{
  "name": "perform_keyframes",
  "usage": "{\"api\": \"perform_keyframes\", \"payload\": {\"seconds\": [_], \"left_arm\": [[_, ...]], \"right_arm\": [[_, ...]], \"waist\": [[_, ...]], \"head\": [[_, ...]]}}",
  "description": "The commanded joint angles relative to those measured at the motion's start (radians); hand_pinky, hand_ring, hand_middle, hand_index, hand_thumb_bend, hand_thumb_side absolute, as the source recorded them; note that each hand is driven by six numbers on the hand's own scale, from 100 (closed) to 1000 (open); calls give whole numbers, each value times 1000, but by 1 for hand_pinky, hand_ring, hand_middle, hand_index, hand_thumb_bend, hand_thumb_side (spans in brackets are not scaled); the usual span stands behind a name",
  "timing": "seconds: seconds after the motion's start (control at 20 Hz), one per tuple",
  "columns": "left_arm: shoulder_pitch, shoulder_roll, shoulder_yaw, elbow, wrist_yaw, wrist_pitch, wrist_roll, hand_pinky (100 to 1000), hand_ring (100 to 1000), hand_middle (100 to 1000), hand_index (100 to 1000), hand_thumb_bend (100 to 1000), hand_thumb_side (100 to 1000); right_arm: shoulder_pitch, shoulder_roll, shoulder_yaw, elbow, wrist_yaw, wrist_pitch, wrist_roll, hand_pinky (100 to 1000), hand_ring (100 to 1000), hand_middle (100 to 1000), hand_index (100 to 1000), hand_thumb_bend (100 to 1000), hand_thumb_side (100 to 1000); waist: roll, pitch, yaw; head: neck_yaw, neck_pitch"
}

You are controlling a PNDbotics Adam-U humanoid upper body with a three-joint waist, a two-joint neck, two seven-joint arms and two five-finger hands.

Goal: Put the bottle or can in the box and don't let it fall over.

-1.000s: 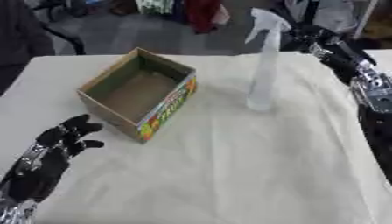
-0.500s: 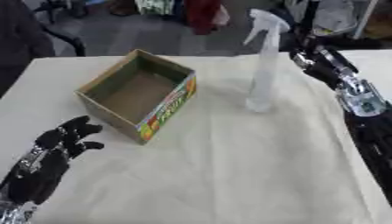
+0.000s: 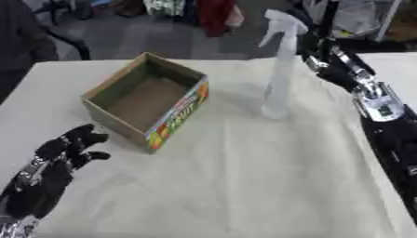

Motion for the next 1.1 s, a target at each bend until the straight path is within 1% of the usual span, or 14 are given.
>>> {"api": "perform_keyframes", "payload": {"seconds": [0.05,1.1], "left_arm": [[-15,4,-1,-14,9,-1,-4,778,919,746,928,168,940],[-21,-1,-5,-14,11,-2,-15,779,920,747,928,167,941]], "right_arm": [[-31,-15,0,-6,10,-1,-13,887,926,879,958,100,586],[-51,-8,10,8,34,-18,-5,890,925,877,958,100,581]], "waist": [[-1,-9,3],[2,-3,14]], "head": [[-6,-11],[-15,-7]]}}
